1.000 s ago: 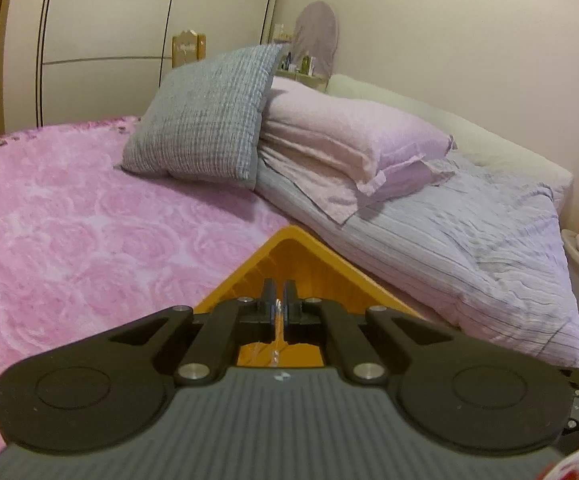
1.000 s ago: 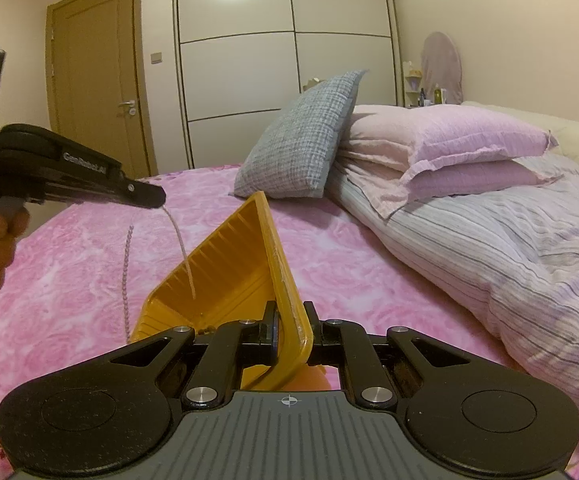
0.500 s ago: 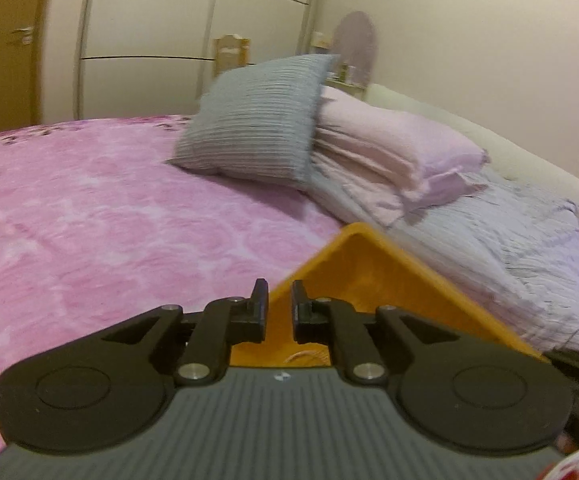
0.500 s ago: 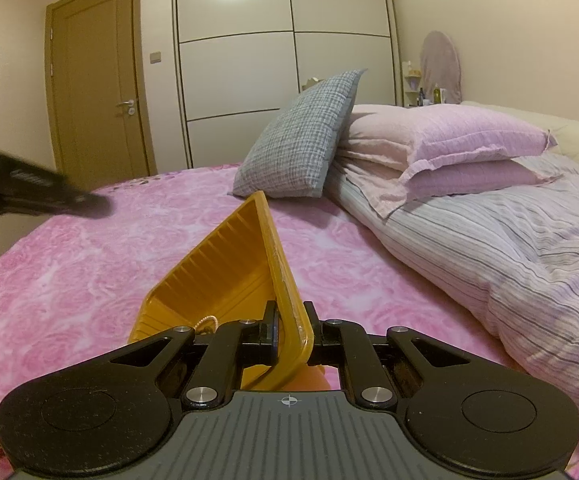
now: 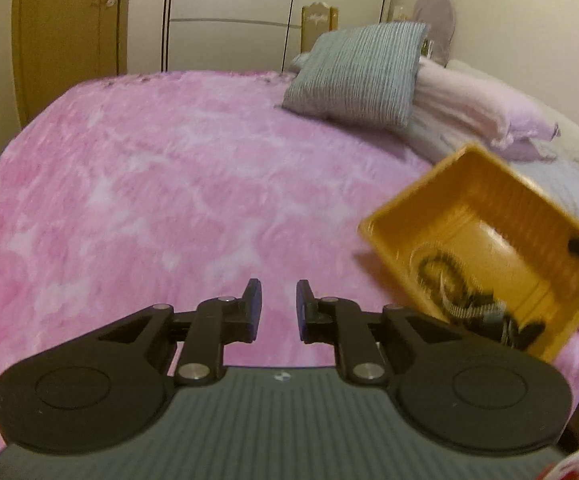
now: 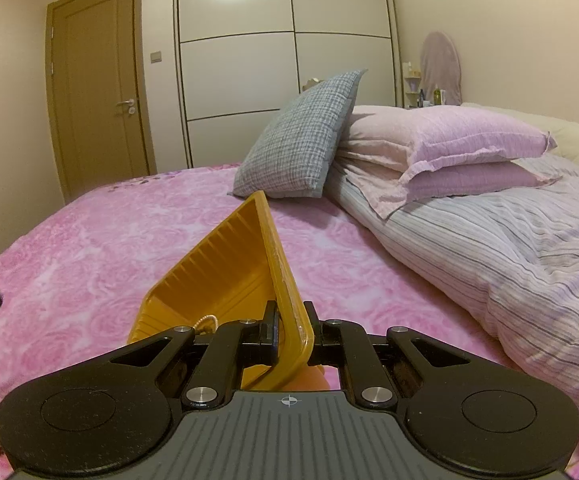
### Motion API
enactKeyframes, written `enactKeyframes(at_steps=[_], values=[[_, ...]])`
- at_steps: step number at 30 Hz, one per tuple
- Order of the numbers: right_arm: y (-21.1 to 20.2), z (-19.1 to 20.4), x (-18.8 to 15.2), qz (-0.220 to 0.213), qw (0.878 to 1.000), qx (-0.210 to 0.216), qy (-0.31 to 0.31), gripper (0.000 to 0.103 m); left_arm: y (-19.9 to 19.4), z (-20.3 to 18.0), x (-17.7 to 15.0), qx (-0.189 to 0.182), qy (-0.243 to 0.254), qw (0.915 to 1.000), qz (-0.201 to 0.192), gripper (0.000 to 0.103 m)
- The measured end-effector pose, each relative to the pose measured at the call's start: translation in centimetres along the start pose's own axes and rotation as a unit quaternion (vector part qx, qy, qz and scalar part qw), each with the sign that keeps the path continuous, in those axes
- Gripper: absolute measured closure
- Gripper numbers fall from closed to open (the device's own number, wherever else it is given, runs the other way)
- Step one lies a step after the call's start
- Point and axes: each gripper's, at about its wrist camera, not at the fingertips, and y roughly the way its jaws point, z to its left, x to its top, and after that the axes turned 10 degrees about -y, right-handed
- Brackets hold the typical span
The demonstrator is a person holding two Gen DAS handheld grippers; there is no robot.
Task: Organize jewelry
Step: 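Lift the pearl necklace with the left tool over the tray and release, then move the left tool to the dark bead strand and grasp it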
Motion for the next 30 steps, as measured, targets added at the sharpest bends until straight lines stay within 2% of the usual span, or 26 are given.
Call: enactKeyframes(at_steps=[6,12,18,22,28,30], values=[[0.1,0.0,0.1,0.001,1.0,-0.001,-0.002,0.092,-0.2,1.0,-3.4,0.004,-0.003,0.9998,0.02,0.089],[0.1,0.1,0.0,0.002,1.0,0.0,-0.004,0.092,1.0,0.2,-5.4,0.0,0.046,0.9975,0.053,0.088],[0.1,0.1,-0.1,0.002,1.0,-0.002,-0.004,0.092,2.4,-0.2,-6.5,0.004,0.085,0.9929,0.083,0.087],[0.2,0.1,-0.1,0.003,1.0,-0.002,-0.005,0.092,3.1,-0.3,-6.7,0.012,0.106,0.9905,0.087,0.086],[0.2,0.1,-0.2,0.003,1.0,-0.002,-0.005,0.092,3.7,-1.5,-6.9,0.024,0.159,0.9812,0.107,0.086],[0.1,0.0,-0.1,0.003,1.0,-0.002,-0.004,0.092,3.7,-1.5,-6.9,0.022,0.157,0.9814,0.108,0.09]])
